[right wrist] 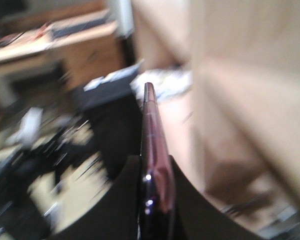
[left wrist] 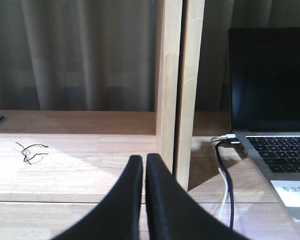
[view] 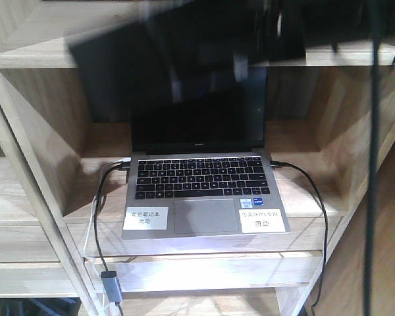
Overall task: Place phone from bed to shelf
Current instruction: 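Lower the phone onto the upper shelf and open the right gripper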
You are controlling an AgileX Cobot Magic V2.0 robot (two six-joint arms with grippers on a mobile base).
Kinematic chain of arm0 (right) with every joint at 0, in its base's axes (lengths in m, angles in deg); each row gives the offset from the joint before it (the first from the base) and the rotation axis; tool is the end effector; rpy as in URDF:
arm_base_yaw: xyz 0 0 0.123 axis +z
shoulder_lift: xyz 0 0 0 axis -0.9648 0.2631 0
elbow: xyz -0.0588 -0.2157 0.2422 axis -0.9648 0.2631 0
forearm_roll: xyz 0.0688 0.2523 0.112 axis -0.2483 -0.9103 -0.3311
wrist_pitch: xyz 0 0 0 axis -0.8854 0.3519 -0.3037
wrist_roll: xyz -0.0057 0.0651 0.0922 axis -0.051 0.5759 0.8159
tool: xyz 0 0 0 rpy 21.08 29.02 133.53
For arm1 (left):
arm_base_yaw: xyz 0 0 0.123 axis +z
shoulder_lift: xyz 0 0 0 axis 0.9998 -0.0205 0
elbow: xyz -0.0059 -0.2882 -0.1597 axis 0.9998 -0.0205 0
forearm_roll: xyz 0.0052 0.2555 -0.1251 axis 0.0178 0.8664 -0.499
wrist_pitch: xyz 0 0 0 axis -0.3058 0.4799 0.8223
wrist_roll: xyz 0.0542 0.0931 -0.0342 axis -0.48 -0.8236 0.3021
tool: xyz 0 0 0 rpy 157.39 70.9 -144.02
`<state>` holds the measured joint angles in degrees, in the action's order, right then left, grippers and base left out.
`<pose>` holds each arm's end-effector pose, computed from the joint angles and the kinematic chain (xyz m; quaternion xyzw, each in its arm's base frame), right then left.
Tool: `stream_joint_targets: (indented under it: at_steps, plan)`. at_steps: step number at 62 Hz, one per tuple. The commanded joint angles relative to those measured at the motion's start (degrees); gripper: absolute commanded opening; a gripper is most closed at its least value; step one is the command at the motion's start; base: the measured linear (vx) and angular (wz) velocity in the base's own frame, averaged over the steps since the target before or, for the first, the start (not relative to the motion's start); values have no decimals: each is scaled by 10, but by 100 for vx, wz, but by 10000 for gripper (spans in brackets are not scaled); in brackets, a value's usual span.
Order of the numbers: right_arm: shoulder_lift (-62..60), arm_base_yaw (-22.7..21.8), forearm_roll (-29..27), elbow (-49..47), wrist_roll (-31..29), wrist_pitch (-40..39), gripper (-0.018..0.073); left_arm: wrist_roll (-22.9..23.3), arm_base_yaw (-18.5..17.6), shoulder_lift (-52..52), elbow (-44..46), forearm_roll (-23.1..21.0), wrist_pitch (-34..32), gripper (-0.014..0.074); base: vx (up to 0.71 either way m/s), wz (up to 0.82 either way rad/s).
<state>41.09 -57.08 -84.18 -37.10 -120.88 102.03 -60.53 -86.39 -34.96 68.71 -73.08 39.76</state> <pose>0.2762 0.1844 0.5188 -0.4303 0.6597 0.4082 0.4616 0.0664 0.0023 0.1819 0.0317 0.7467 0.0532 0.6622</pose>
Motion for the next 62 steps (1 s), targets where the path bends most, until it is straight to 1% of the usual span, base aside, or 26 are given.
stream_joint_targets:
  at_steps: [1,7,17,22,27,36,45,62]
  plan:
    - [-10,-1,-43,-50,2,-85,-2,3,-2,8,12,-5,-41,1,0,0]
    - [13,1,-52,-90,2,-112,-2,3,-2,8,12,-5,-41,1,0,0]
    - [79,1,-75,-171,4,-113,-2,3,-2,8,12,-5,-41,1,0,0]
    - [121,1,-99,-210,9,-114,-2,3,-2,8,12,-5,-41,1,0,0]
    - [160,14,-116,-250,11,-122,-2,3,-2,8,12,-5,-41,1,0,0]
    - [228,39,-118,-309,13,-157,-2,3,-2,8,12,-5,-41,1,0,0]
    - [278,46,-118,-335,19,-191,-2,3,-2,8,12,-5,-41,1,0,0]
    - [322,45,-107,-336,20,-221,-2,3,-2,8,12,-5,-41,1,0,0]
